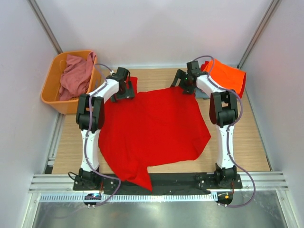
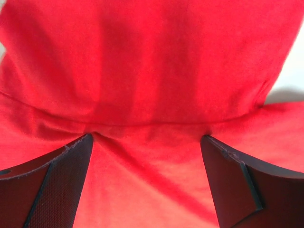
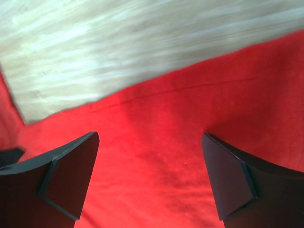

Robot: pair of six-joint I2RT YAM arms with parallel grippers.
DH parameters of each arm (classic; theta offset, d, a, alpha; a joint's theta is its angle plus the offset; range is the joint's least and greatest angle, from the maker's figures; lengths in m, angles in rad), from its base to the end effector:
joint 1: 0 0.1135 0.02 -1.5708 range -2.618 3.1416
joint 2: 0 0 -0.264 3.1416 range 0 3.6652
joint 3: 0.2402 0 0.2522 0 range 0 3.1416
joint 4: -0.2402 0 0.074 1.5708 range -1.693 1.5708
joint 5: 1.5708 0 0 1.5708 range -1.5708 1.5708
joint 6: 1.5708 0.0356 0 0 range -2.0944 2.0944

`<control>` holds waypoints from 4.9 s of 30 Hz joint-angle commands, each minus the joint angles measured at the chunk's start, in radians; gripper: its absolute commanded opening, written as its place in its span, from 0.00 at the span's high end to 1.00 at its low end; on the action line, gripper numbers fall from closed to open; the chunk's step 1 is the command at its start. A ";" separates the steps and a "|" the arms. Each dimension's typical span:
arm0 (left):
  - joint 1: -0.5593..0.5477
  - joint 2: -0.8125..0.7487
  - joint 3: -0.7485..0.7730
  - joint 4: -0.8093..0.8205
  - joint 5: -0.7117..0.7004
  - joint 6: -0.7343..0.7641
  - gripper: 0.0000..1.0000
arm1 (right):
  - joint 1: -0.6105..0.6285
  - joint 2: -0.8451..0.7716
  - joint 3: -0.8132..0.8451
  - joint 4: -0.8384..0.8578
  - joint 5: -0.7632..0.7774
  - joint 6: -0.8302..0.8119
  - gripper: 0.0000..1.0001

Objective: Fold and stack the t-shirts
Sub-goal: Flatten the tshirt out

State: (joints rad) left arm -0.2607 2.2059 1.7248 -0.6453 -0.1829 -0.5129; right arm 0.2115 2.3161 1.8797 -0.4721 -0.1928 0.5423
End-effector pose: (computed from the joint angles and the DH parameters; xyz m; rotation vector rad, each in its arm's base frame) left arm 0.4542 -0.1145 0.1674 -0.3896 2.6347 -0.0008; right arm 0.5005 0.1144 0.1724 0.3349 2.5192 0.5498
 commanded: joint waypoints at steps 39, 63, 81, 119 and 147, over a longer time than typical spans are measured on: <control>-0.115 -1.594 -0.924 -0.067 0.108 0.028 0.00 | 0.284 -0.925 -0.925 -0.261 0.412 0.014 0.58; -0.135 -1.591 -0.923 -0.082 0.099 0.034 0.00 | 0.319 -0.755 -0.979 -0.152 0.408 0.028 0.62; -0.149 -1.592 -0.923 -0.086 0.082 0.031 0.00 | 0.319 -0.909 -0.996 -0.244 0.458 0.060 0.99; -0.195 -1.506 -0.916 -0.099 0.054 0.022 0.04 | 0.307 -1.083 -1.076 -0.043 0.418 0.245 0.67; -0.256 -1.506 -0.891 -0.152 -0.007 -0.059 0.07 | 0.071 -1.600 -1.117 -0.309 0.253 0.309 0.41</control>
State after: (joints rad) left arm -0.4831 0.6914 0.7967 -0.7666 -0.1421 -0.5045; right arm 0.2794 0.6621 0.7273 -0.8360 0.1486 0.8951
